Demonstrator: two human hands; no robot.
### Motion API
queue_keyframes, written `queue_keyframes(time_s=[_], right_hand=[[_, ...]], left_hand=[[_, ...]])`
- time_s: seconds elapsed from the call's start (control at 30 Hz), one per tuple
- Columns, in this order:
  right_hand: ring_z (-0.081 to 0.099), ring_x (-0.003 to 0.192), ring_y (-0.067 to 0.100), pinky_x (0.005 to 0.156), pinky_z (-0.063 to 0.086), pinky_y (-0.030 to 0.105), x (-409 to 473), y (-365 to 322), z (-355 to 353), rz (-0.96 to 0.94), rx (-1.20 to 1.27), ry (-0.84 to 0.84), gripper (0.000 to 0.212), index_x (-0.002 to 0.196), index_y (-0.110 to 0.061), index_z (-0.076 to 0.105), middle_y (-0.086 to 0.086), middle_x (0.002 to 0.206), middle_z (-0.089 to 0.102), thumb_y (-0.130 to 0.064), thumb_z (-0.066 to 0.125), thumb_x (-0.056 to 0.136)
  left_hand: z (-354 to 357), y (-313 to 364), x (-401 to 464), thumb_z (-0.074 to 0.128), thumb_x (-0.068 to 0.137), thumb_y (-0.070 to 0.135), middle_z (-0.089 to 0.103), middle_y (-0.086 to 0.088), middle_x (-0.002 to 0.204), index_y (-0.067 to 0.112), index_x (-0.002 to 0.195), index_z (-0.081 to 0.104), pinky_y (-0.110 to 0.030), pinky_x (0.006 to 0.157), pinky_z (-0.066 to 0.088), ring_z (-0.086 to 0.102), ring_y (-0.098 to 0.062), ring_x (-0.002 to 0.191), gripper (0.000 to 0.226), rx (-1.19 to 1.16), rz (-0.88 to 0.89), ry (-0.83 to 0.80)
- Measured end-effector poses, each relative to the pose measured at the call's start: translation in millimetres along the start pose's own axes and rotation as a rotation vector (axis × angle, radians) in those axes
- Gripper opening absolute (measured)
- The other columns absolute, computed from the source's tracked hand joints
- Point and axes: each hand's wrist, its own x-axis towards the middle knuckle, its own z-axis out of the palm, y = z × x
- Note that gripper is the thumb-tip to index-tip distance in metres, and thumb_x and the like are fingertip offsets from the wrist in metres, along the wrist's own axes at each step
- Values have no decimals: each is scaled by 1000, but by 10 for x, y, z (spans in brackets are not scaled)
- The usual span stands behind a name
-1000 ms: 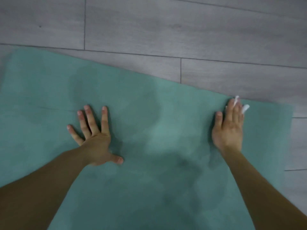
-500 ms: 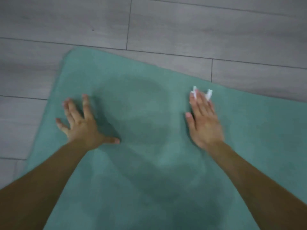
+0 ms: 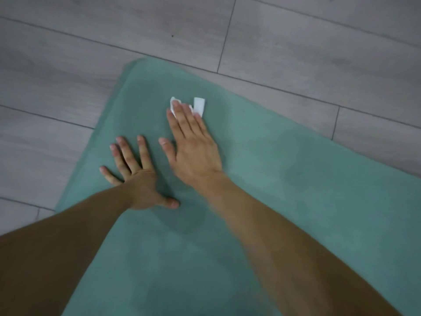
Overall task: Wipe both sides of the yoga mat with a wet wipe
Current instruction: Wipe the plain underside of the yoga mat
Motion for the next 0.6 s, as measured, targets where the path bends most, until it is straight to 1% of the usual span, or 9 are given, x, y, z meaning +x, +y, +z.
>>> queue_keyframes(time_s=[0.1,0.2,0.27,0.3,0.33,0.4,0.5,0.53,0.6], right_hand=[[0,163,21,130,16,47,-865,777,-326,80,-65,-59,72,168,-12,13,4,177,4,-47,39,110],[1,163,25,129,19,53,-1690,1305,-635,456,-99,-30,73,168,-9,10,6,177,2,-47,33,110],[-1,163,28,128,16,56,-1664,1258,-592,698,-88,23,76,167,-4,10,11,176,1,-49,29,109],[0,163,32,128,16,57,-1460,1127,-514,741,-70,68,78,166,0,12,15,176,1,-49,30,109],[1,162,35,127,15,58,-1148,947,-414,718,-55,122,78,164,4,16,19,175,4,-49,31,109],[1,162,35,129,11,54,-337,498,-200,515,-20,139,76,163,4,21,21,174,7,-50,28,110],[-7,163,26,131,4,45,689,-64,-55,252,-4,0,77,166,-2,13,13,176,-2,-55,18,110],[-8,163,24,131,3,43,794,-63,-61,210,-22,-23,76,167,-4,10,11,176,-4,-55,16,110],[-5,163,23,131,6,43,528,236,-154,187,-42,-15,73,167,-7,11,8,177,0,-53,21,111]], left_hand=[[13,-20,-16,95,27,74,-61,-17,146,26,143,-53,-79,115,-7,-50,-40,141,194,-15,30,14],[11,-36,3,95,26,75,-62,-17,145,26,141,-54,-80,114,-7,-52,-41,139,195,-31,51,-8],[21,-47,5,94,26,76,-62,-18,145,26,141,-54,-81,113,-8,-52,-41,139,195,-40,65,-9],[32,-53,6,94,25,76,-62,-18,145,26,142,-54,-81,113,-8,-52,-40,139,195,-38,70,-14],[40,-57,15,94,24,77,-62,-18,145,26,142,-54,-81,113,-9,-52,-40,139,195,-36,70,-17],[44,-54,33,93,22,77,-62,-17,145,27,142,-54,-80,113,-10,-53,-39,140,196,-36,58,-14],[47,-52,41,94,25,76,-65,-16,141,28,139,-57,-79,114,-11,-55,-38,137,194,-26,43,-20],[48,-53,45,94,26,75,-66,-16,141,28,138,-57,-79,114,-11,-55,-39,137,194,-26,42,-21],[41,-46,46,94,26,75,-65,-17,141,28,139,-56,-80,114,-9,-54,-39,138,194,-41,37,-14]])
